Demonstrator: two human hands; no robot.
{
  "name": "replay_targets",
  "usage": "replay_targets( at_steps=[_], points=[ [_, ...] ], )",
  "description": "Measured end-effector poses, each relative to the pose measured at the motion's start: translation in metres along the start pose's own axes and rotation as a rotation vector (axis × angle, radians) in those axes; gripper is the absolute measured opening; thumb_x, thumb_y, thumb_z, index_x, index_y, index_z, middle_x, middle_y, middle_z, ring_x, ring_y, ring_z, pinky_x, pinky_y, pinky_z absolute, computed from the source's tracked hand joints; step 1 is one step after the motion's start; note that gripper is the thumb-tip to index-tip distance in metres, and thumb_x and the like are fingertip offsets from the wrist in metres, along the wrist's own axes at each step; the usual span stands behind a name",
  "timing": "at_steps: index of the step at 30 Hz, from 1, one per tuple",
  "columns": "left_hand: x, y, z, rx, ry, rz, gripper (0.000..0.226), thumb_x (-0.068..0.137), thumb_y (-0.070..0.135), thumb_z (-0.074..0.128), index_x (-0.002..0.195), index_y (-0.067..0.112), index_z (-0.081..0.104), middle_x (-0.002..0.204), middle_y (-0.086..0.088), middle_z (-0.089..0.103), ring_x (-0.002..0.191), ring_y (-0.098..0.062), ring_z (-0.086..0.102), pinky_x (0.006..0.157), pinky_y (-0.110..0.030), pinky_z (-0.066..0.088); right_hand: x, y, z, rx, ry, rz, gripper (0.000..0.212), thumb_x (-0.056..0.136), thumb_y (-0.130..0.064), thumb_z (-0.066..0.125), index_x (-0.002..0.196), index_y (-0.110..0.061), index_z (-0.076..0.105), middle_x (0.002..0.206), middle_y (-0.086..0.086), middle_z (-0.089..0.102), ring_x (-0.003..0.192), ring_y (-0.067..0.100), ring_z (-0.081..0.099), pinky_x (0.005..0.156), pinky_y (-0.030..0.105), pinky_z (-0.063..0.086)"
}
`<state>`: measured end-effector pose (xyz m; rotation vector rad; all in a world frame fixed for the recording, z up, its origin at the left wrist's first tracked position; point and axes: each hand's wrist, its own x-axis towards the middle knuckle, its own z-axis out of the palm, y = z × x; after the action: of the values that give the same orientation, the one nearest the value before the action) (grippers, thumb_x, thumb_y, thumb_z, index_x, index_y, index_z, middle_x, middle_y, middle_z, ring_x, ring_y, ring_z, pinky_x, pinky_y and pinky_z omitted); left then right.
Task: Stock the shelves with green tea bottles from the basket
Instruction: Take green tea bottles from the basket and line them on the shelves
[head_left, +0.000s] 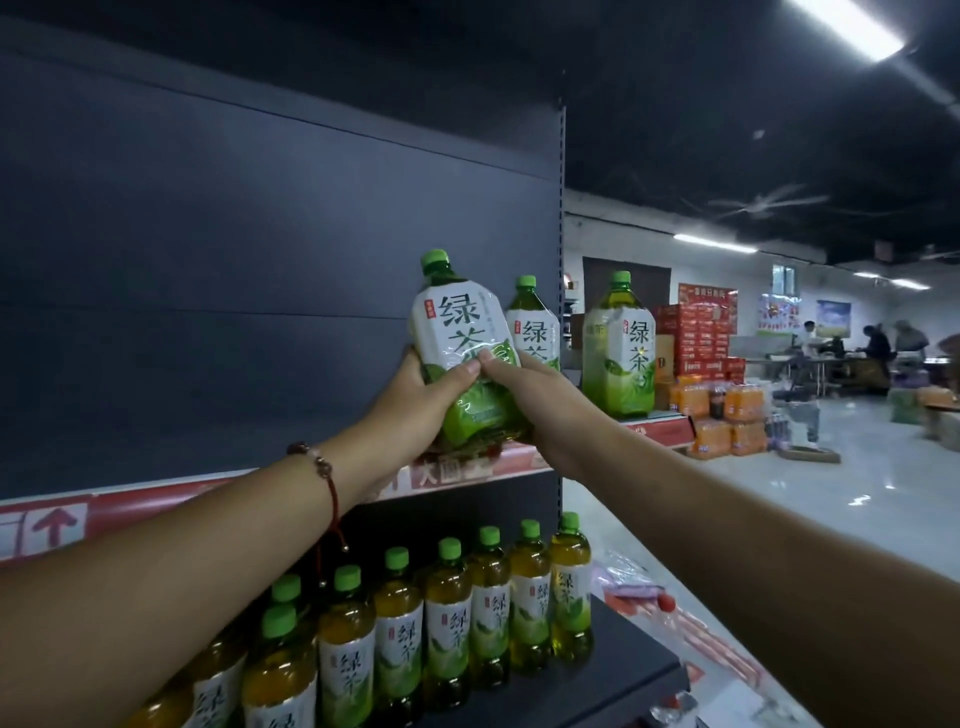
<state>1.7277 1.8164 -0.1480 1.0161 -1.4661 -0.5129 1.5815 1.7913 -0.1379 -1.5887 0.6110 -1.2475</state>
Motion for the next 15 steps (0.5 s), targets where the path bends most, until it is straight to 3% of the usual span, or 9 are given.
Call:
replay_targets(
  at_steps=[7, 11, 13, 15],
  points=[
    [0.043, -0.006, 0.016, 0.089, -0.058, 0.035, 0.057, 0.091, 0.041, 0.067, 0.141, 0.031, 0.042, 0.121, 0.010, 0.067, 0.105, -0.014, 0.068, 0.097, -0.042, 0.054, 0.032, 0.014, -0.028, 0.000, 0.008, -0.029, 0.034, 0.100, -0.030, 0.057, 0.133, -0.019, 0.057, 0.119, 0.008, 0.072, 0.109, 0.025, 0.069, 0.101, 0.046, 0.052],
    [0.056, -0.017, 0.022, 0.169, -0.100, 0.059, 0.063, 0.092, 0.041, 0.066, 0.146, 0.034, 0.035, 0.129, 0.011, 0.063, 0.109, -0.010, 0.064, 0.092, -0.030, 0.052, 0.040, 0.028, -0.042, -0.059, 0.000, -0.047, 0.036, 0.101, -0.034, 0.055, 0.133, -0.019, 0.054, 0.126, 0.003, 0.068, 0.117, 0.019, 0.064, 0.108, 0.042, 0.046],
    [0.062, -0.022, 0.025, 0.202, -0.109, 0.064, 0.070, 0.091, 0.046, 0.066, 0.149, 0.039, 0.028, 0.131, 0.013, 0.062, 0.112, -0.011, 0.063, 0.095, -0.032, 0.051, 0.045, 0.033, -0.048, -0.086, -0.011, -0.056, 0.038, 0.100, -0.035, 0.056, 0.135, -0.021, 0.053, 0.126, 0.003, 0.067, 0.117, 0.019, 0.064, 0.108, 0.043, 0.046],
    [0.065, -0.024, 0.027, 0.245, -0.125, 0.069, 0.075, 0.092, 0.046, 0.065, 0.151, 0.038, 0.020, 0.133, 0.015, 0.058, 0.114, -0.010, 0.061, 0.091, -0.026, 0.049, 0.046, 0.035, -0.053, -0.117, -0.032, -0.062, 0.035, 0.101, -0.034, 0.055, 0.133, -0.023, 0.053, 0.125, 0.000, 0.067, 0.116, 0.017, 0.064, 0.104, 0.038, 0.049]
  ],
)
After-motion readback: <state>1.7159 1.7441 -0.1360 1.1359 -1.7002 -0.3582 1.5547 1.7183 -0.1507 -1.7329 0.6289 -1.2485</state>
